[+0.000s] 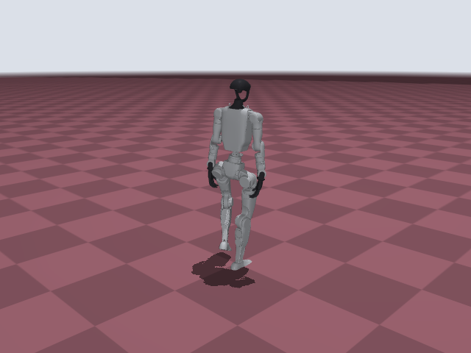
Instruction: In place motions
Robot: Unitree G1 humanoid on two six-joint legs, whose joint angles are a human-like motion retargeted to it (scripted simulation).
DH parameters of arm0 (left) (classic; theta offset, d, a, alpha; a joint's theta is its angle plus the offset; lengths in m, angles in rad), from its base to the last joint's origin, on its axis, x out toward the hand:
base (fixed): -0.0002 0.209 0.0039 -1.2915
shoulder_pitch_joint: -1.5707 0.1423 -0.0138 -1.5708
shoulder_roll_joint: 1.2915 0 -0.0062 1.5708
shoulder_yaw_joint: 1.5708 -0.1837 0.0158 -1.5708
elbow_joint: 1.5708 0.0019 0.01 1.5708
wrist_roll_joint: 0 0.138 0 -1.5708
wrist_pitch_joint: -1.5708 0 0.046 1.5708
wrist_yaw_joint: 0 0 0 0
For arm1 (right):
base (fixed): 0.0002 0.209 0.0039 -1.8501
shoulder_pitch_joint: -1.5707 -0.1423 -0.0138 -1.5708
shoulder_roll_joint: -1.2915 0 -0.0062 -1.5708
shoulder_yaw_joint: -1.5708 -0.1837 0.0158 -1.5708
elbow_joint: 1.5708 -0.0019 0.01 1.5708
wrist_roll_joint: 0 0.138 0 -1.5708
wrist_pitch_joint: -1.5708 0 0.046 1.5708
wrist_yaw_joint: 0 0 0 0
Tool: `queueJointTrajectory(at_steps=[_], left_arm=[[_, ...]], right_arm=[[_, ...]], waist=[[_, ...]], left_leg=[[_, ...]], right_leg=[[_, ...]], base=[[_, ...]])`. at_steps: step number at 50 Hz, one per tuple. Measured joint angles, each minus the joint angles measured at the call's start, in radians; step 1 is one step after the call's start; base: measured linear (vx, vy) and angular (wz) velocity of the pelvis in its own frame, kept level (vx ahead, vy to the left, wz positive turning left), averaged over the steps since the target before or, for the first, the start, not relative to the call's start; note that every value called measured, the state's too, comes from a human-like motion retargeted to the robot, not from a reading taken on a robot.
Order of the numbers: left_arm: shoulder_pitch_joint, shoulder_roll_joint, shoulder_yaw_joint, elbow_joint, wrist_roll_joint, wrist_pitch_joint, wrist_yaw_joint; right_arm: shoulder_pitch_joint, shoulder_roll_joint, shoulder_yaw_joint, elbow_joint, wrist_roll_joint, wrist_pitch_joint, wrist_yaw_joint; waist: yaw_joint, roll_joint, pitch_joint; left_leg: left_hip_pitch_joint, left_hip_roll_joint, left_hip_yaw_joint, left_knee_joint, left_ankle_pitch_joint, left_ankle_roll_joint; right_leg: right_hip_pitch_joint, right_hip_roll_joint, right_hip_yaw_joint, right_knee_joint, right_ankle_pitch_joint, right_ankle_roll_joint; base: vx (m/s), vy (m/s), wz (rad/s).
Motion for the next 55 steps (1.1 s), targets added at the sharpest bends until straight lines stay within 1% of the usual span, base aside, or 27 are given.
queueJointTrajectory(at_steps=[3, 5, 7, 8, 10, 12, 14, 16, 18, 20, 22, 25, 28, 29, 30, 32, 33, 35, 37, 38, 39, 40, 43, 45, 49, 53, 55], left_arm=[[0.004, 0.001, -0.009, -0.010, 0.006, -0.007, 0.015], [0.006, 0.002, -0.013, -0.015, 0.012, -0.010, 0.019], [0.007, 0.002, -0.016, -0.015, 0.019, -0.011, 0.022], [0.010, 0.000, -0.016, -0.015, 0.021, -0.013, 0.023], [0.016, -0.003, -0.016, -0.010, 0.022, -0.015, 0.023], [0.006, -0.002, -0.015, 0.003, 0.024, -0.013, 0.015], [-0.017, 0.003, -0.018, 0.010, 0.026, -0.009, 0.014], [-0.031, 0.009, -0.040, 0.001, 0.024, -0.011, 0.021], [-0.031, 0.014, -0.063, -0.016, 0.032, -0.012, 0.017], [-0.031, 0.014, -0.062, -0.029, 0.043, -0.010, 0.011], [-0.032, 0.010, -0.051, -0.037, 0.043, -0.012, 0.014], [-0.026, 0.011, -0.045, -0.049, 0.033, -0.016, 0.008], [-0.033, 0.017, -0.044, -0.038, 0.041, -0.008, 0.002], [-0.033, 0.019, -0.043, -0.033, 0.045, -0.006, 0.004], [-0.032, 0.020, -0.042, -0.029, 0.047, -0.005, 0.005], [-0.036, 0.026, -0.039, -0.020, 0.050, -0.003, 0.003], [-0.039, 0.028, -0.036, -0.017, 0.051, -0.002, 0.000], [-0.044, 0.032, -0.037, -0.010, 0.053, -0.001, -0.002], [-0.038, 0.029, -0.045, -0.004, 0.050, -0.002, 0.000], [-0.036, 0.025, -0.045, -0.003, 0.049, -0.003, 0.000], [-0.037, 0.023, -0.042, -0.001, 0.049, -0.003, 0.000], [-0.040, 0.023, -0.039, 0.001, 0.049, -0.002, -0.001], [-0.046, 0.024, -0.047, 0.004, 0.051, -0.002, 0.000], [-0.052, 0.024, -0.052, 0.004, 0.051, -0.002, 0.001], [-0.056, 0.021, -0.057, -0.009, 0.047, -0.005, 0.000], [-0.049, 0.018, -0.052, -0.011, 0.053, -0.008, 0.002], [-0.045, 0.016, -0.052, -0.003, 0.056, -0.008, 0.002]], right_arm=[[0.006, 0.001, -0.003, 0.000, 0.002, 0.001, 0.000], [0.011, 0.001, -0.004, 0.000, 0.004, 0.002, -0.002], [0.013, -0.001, -0.007, 0.002, 0.004, 0.002, -0.001], [0.014, -0.001, -0.007, 0.004, 0.003, 0.002, 0.000], [0.017, -0.002, -0.007, 0.007, -0.003, 0.006, -0.001], [0.009, 0.003, -0.009, 0.012, 0.001, 0.014, -0.006], [-0.001, 0.011, -0.018, 0.006, 0.019, 0.013, -0.010], [-0.001, 0.012, -0.026, -0.006, 0.042, -0.007, -0.001], [0.008, 0.008, -0.025, -0.014, 0.045, -0.024, 0.017], [0.008, 0.007, -0.015, -0.018, 0.013, -0.015, 0.021], [0.001, 0.009, -0.011, -0.018, -0.020, -0.003, 0.001], [-0.009, 0.008, 0.006, -0.017, -0.032, -0.017, -0.015], [-0.014, 0.013, 0.000, -0.028, -0.039, -0.024, -0.006], [-0.014, 0.015, -0.001, -0.029, -0.035, -0.027, -0.006], [-0.015, 0.016, -0.001, -0.029, -0.029, -0.030, -0.007], [-0.023, 0.015, -0.004, -0.027, -0.010, -0.033, 0.001], [-0.028, 0.015, -0.011, -0.027, 0.003, -0.033, 0.008], [-0.031, 0.016, -0.034, -0.026, 0.048, -0.043, 0.033], [-0.017, 0.022, -0.059, -0.025, 0.123, -0.059, 0.065], [-0.014, 0.020, -0.061, -0.027, 0.162, -0.054, 0.072], [-0.014, 0.018, -0.063, -0.025, 0.188, -0.050, 0.075], [-0.016, 0.016, -0.065, -0.023, 0.208, -0.046, 0.076], [-0.010, 0.012, -0.068, -0.014, 0.210, -0.045, 0.056], [-0.006, 0.007, -0.062, -0.008, 0.190, -0.043, 0.048], [0.001, 0.002, -0.047, -0.004, 0.133, -0.040, 0.039], [0.012, 0.005, -0.034, -0.003, 0.107, -0.040, 0.030], [0.016, 0.011, -0.034, -0.002, 0.110, -0.037, 0.026]], waist=[[-0.017, 0.017, -0.005], [-0.019, 0.035, -0.003], [-0.018, 0.049, -0.006], [-0.016, 0.062, -0.009], [-0.024, 0.081, -0.022], [-0.072, 0.101, -0.026], [-0.092, 0.095, -0.002], [-0.079, 0.086, 0.020], [-0.060, 0.084, 0.019], [-0.059, 0.086, 0.013], [-0.058, 0.096, 0.019], [-0.055, 0.105, 0.021], [-0.048, 0.108, 0.025], [-0.049, 0.112, 0.024], [-0.053, 0.118, 0.023], [0.031, 0.076, 0.016], [0.074, 0.048, 0.019], [0.091, 0.017, 0.025], [-0.062, 0.135, 0.028], [-0.104, 0.175, 0.035], [-0.118, 0.184, 0.035], [-0.118, 0.178, 0.032], [-0.151, 0.215, 0.040], [-0.156, 0.220, 0.043], [-0.154, 0.215, 0.050], [-0.132, 0.185, 0.033], [-0.117, 0.170, 0.029]], left_leg=[[0.155, -0.057, -0.037, -0.271, 0.036, -0.021], [0.265, -0.089, -0.077, -0.471, 0.082, -0.032], [0.361, -0.111, -0.104, -0.619, -0.054, -0.054], [0.398, -0.107, -0.106, -0.682, -0.099, -0.062], [0.446, -0.108, -0.111, -0.782, -0.145, -0.043], [0.460, -0.098, -0.158, -0.834, -0.119, -0.051], [0.466, -0.101, -0.184, -0.850, -0.099, -0.052], [0.477, -0.107, -0.190, -0.857, -0.097, -0.046], [0.484, -0.110, -0.194, -0.864, -0.103, -0.040], [0.484, -0.108, -0.198, -0.867, -0.109, -0.037], [0.483, -0.096, -0.201, -0.865, -0.115, -0.036], [0.479, -0.080, -0.199, -0.864, -0.122, -0.033], [0.470, -0.070, -0.193, -0.867, -0.120, -0.022], [0.466, -0.064, -0.192, -0.869, -0.117, -0.020], [0.462, -0.057, -0.193, -0.872, -0.114, -0.018], [0.470, -0.084, -0.094, -0.897, -0.110, -0.013], [0.479, -0.106, -0.040, -0.911, -0.109, -0.009], [0.483, -0.137, -0.011, -0.930, -0.100, 0.001], [0.438, -0.041, -0.180, -0.890, -0.085, -0.002], [0.421, -0.008, -0.225, -0.876, -0.080, -0.007], [0.413, -0.001, -0.234, -0.874, -0.074, -0.009], [0.408, -0.007, -0.226, -0.878, -0.067, -0.011], [0.383, 0.026, -0.267, -0.861, -0.057, -0.015], [0.376, 0.032, -0.277, -0.854, -0.055, -0.014], [0.380, 0.032, -0.277, -0.842, -0.067, -0.003], [0.403, 0.009, -0.248, -0.862, -0.072, -0.004], [0.421, -0.001, -0.233, -0.876, -0.072, -0.008]], right_leg=[[0.013, 0.014, -0.014, 0.000, -0.010, 0.006], [0.023, 0.037, -0.014, 0.001, -0.016, 0.006], [0.026, 0.053, -0.013, 0.009, -0.026, 0.008], [0.029, 0.068, -0.010, 0.011, -0.031, 0.008], [0.029, 0.086, -0.006, 0.015, -0.039, 0.010], [0.029, 0.095, -0.047, 0.021, -0.050, 0.012], [0.038, 0.088, -0.070, 0.034, -0.061, 0.014], [0.039, 0.081, -0.067, 0.058, -0.074, 0.016], [0.034, 0.079, -0.068, 0.084, -0.089, 0.016], [0.018, 0.073, -0.077, 0.124, -0.107, 0.019], [-0.018, 0.066, -0.071, 0.203, -0.116, 0.036], [-0.106, 0.045, -0.070, 0.371, -0.071, 0.073], [-0.215, 0.024, -0.044, 0.559, 0.046, 0.128], [-0.257, 0.025, -0.037, 0.626, 0.065, 0.131], [-0.302, 0.027, -0.036, 0.698, 0.072, 0.128], [-0.393, 0.039, 0.015, 0.848, 0.035, 0.075], [-0.446, 0.050, 0.036, 0.937, 0.020, 0.039], [-0.551, 0.045, 0.042, 1.112, -0.011, -0.003], [-0.603, 0.008, -0.091, 1.202, -0.004, 0.039], [-0.638, 0.004, -0.134, 1.257, -0.006, 0.044], [-0.678, 0.005, -0.138, 1.309, -0.011, 0.045], [-0.721, 0.008, -0.122, 1.360, -0.017, 0.046], [-0.808, 0.008, -0.155, 1.468, -0.028, 0.049], [-0.843, 0.003, -0.158, 1.512, -0.035, 0.048], [-0.826, -0.009, -0.146, 1.492, -0.036, 0.028], [-0.743, -0.008, -0.109, 1.364, -0.031, 0.021], [-0.671, 0.015, -0.086, 1.252, -0.018, 0.035]], base=[[0.04, -0.05, 0.20], [0.06, -0.07, 0.00], [0.09, -0.08, -0.07], [0.11, -0.09, -0.09], [0.10, -0.11, 0.17], [-0.03, -0.12, 0.84], [-0.15, -0.12, 0.63], [-0.07, -0.10, 0.19], [0.06, -0.08, 0.04], [0.01, -0.07, 0.03], [-0.05, -0.08, -0.06], [-0.03, -0.08, -0.11], [-0.08, -0.08, -0.15], [-0.07, -0.08, -0.19], [-0.06, -0.07, -0.84], [-0.07, -0.07, -1.98], [-0.08, -0.08, -1.93], [-0.06, -0.08, -0.13], [-0.02, -0.06, 2.72], [-0.03, -0.06, 1.82], [-0.05, -0.07, 0.61], [-0.04, -0.07, 0.26], [-0.02, -0.06, 0.39], [0.00, -0.02, 0.11], [0.00, 0.00, 0.00], [0.06, -0.01, -0.22], [0.08, 0.00, -0.30]])
